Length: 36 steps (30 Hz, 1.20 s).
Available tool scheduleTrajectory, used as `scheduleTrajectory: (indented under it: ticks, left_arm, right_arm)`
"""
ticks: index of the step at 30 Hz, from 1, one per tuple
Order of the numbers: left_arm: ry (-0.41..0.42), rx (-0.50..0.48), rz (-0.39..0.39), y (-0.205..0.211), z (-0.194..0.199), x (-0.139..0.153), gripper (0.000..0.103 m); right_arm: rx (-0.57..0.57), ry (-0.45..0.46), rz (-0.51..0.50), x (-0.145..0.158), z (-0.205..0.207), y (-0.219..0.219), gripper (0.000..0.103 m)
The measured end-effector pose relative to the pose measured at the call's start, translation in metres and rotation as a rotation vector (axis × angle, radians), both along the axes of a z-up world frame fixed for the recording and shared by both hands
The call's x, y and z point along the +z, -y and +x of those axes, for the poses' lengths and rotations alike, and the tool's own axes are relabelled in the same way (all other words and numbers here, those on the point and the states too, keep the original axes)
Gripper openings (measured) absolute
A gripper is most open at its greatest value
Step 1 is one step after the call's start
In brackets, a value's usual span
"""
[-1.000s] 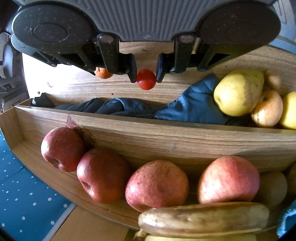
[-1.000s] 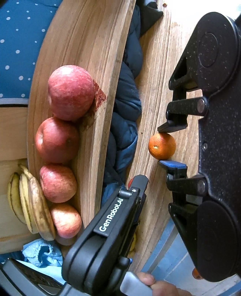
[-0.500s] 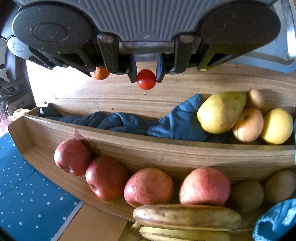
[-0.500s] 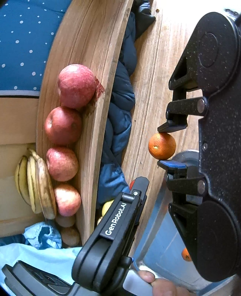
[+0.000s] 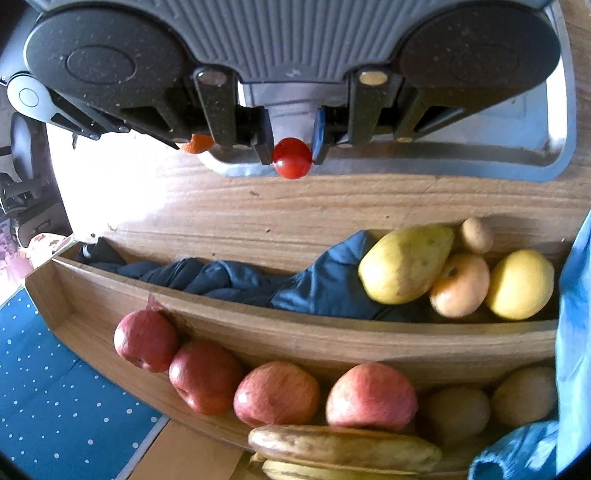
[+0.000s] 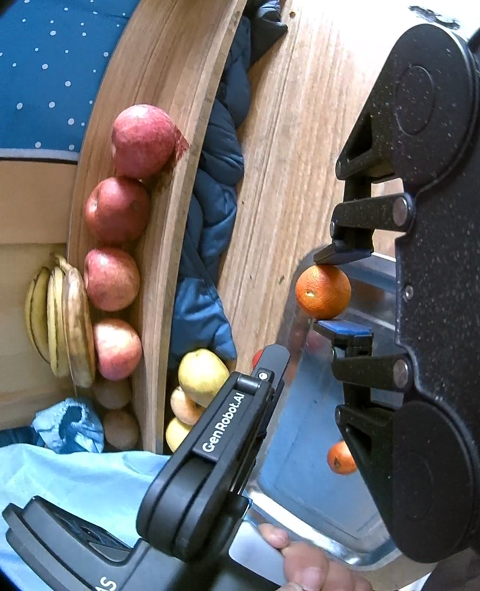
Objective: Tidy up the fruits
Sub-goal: 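Carry the cherry tomato and tangerine onto the steel tray and open both tools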
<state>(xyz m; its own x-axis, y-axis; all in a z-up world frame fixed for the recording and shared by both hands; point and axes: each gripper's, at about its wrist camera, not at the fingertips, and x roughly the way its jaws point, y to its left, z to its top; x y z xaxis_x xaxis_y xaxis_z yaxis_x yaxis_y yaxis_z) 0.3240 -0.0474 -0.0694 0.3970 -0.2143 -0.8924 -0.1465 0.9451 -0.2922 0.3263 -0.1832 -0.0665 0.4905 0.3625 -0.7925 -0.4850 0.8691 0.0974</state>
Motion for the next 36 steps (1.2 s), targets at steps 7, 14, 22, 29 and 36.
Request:
scheduleTrajectory:
  ticks: [7,14,22,29,36]
  left_arm:
    - [-0.026,-0.037,0.005,-0.003,-0.013,0.001,0.024]
    - [-0.042,-0.088,-0.001,-0.004,-0.025,0.000,0.024]
    - [-0.077,-0.148,-0.006,0.003,-0.033,-0.004,0.024]
    - [-0.094,-0.206,-0.001,0.011,-0.038,-0.006,0.024]
    - [-0.105,-0.237,0.001,0.014,-0.040,-0.009,0.024]
  right_arm:
    - [-0.005,-0.013,-0.001,0.001,-0.015,-0.007,0.033]
    - [-0.030,-0.029,-0.012,0.000,-0.030,-0.011,0.033]
    - [-0.082,-0.059,-0.025,0.000,-0.048,-0.008,0.033]
    - [-0.133,-0.080,-0.031,-0.003,-0.059,-0.004,0.034]
    - [-0.157,-0.095,-0.034,-0.006,-0.066,-0.003,0.034]
